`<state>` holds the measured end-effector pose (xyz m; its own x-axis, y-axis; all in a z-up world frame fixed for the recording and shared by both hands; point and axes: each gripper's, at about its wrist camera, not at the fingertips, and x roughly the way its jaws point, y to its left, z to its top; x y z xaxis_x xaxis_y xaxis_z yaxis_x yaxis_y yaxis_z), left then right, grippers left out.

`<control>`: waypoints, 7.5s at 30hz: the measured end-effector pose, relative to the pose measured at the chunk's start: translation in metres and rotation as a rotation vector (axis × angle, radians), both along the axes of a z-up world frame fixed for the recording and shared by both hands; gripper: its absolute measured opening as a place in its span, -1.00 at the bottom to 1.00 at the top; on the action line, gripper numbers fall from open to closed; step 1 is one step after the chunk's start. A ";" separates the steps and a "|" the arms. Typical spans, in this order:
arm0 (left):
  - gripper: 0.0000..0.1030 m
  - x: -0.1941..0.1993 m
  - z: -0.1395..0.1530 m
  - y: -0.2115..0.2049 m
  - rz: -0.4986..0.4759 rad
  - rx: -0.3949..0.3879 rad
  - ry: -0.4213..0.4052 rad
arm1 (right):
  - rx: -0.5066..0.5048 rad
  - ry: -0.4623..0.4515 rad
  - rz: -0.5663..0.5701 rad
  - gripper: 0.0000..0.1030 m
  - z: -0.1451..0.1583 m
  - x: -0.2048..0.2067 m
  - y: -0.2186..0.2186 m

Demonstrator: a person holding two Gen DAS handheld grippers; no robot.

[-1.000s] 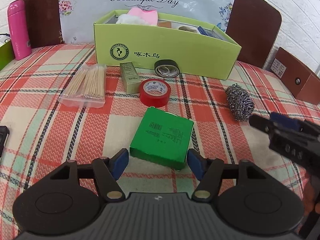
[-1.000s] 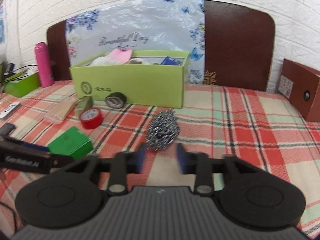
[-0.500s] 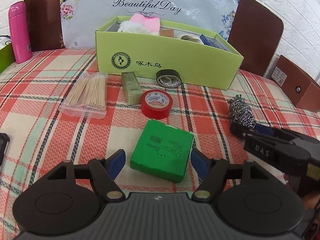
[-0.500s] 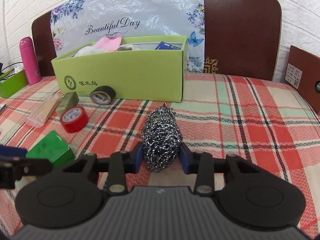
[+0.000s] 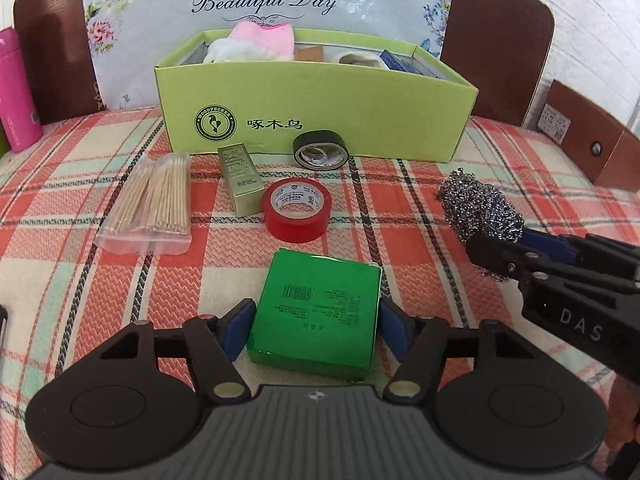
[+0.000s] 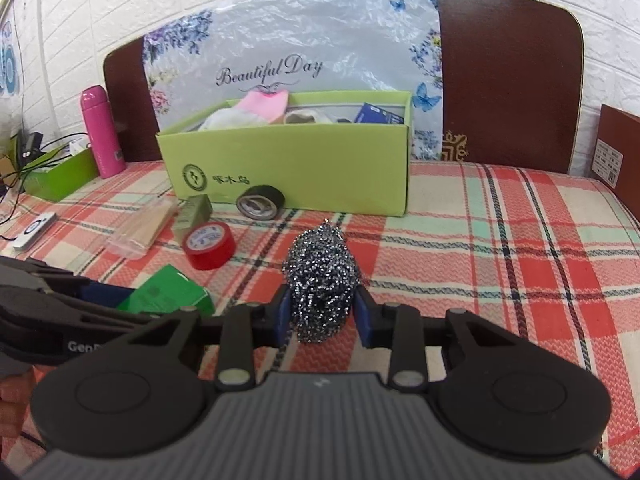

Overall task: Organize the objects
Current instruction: 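Carry scrubber and green box into the lime-green box and release both, then grasp red tape roll with right tool while left grasps toothpick bag, then carry tape and toothpicks into the lime-green box and release both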

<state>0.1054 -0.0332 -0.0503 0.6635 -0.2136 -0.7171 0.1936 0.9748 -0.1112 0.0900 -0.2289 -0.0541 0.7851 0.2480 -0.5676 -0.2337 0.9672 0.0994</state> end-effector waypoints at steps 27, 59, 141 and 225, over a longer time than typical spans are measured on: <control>0.33 0.101 0.127 0.025 0.085 -0.129 -0.257 | 0.073 -0.270 -0.027 -0.40 0.091 0.061 0.000; 0.59 0.042 0.094 0.032 0.185 -0.072 -0.211 | -0.074 -0.167 -0.036 1.00 0.057 0.052 0.033; 0.34 -0.024 -0.002 0.054 0.141 -0.014 -0.043 | -0.045 0.039 0.070 0.09 -0.022 -0.015 0.029; 0.48 0.021 0.088 0.045 0.235 -0.155 -0.161 | -0.126 -0.155 -0.170 1.00 0.074 0.068 0.027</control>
